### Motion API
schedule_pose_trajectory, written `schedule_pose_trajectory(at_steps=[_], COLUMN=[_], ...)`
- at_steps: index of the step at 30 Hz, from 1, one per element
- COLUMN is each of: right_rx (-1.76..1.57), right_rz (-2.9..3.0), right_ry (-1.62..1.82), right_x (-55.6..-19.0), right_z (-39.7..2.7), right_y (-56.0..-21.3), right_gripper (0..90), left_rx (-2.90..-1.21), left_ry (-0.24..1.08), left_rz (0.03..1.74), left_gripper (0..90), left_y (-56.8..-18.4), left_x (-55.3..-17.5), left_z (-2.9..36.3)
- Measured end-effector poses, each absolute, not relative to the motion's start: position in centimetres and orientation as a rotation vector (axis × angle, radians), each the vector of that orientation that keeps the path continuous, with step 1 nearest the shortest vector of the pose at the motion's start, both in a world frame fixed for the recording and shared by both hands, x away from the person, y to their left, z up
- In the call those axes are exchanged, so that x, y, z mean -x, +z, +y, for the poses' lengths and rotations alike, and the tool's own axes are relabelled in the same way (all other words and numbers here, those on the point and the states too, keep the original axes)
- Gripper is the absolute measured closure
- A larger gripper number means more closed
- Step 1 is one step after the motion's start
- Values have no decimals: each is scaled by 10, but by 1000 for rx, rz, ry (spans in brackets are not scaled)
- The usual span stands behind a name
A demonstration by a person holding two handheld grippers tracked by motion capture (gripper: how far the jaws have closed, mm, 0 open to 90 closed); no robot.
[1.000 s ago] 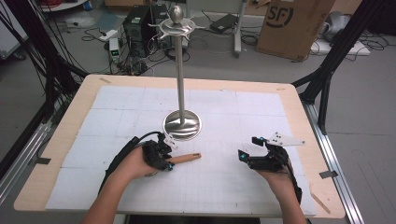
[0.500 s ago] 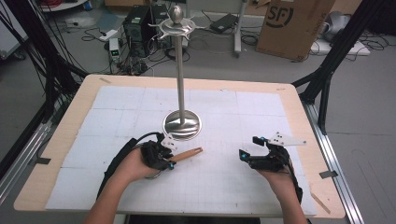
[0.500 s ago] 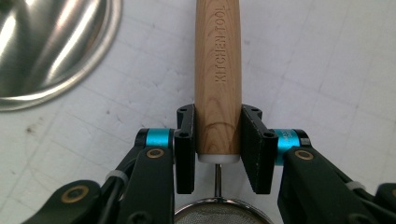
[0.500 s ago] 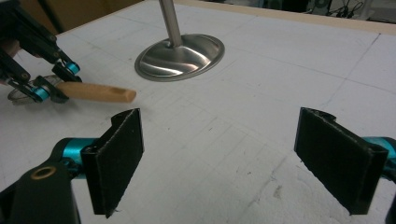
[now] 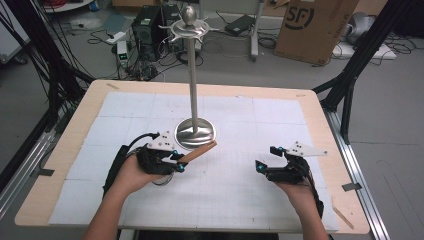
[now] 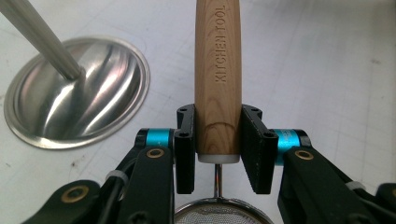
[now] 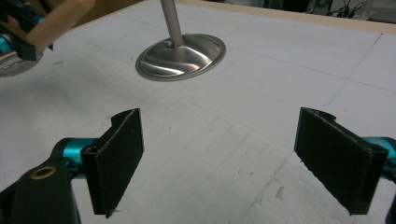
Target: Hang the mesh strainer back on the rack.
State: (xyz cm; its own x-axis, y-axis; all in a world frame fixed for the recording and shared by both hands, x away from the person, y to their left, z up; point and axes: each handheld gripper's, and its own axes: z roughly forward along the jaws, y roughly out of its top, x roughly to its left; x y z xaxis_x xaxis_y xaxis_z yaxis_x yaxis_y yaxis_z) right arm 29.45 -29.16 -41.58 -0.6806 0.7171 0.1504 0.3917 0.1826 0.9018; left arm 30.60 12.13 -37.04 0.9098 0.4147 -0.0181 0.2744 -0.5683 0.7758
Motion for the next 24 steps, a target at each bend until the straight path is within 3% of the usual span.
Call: schedule_pose_trajectory(at_steps=[24], right_rx=[-1056], right_rz=[2154], right_ry=[1505], right_x=[-294], right_z=[-292], right_y=[-416], right_gripper=[147], left_rx=[-1900], left_ry=[308], left_rz=[434], left_gripper=[688], left_y=[-322], left_x=[-299], left_z=[156])
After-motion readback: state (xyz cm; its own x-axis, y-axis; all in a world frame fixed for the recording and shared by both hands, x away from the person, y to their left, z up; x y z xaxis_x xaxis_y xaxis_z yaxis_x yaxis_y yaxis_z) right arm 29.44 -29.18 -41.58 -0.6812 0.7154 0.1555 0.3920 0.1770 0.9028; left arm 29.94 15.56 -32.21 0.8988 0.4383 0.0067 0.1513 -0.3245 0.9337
